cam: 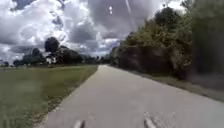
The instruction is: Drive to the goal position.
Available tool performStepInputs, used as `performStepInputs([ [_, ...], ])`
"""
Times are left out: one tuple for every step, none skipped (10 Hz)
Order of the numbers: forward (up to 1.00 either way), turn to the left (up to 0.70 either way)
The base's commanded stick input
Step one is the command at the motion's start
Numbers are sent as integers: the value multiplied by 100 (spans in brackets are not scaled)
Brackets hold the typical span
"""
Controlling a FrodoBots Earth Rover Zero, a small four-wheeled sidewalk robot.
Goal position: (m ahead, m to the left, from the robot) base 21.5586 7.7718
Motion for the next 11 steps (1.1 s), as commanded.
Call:
performStepInputs([
  [70,0],
  [70,4],
  [70,14],
  [70,25],
  [70,0],
  [70,0],
  [70,0],
  [70,0],
  [70,0],
  [70,0],
  [70,0],
])
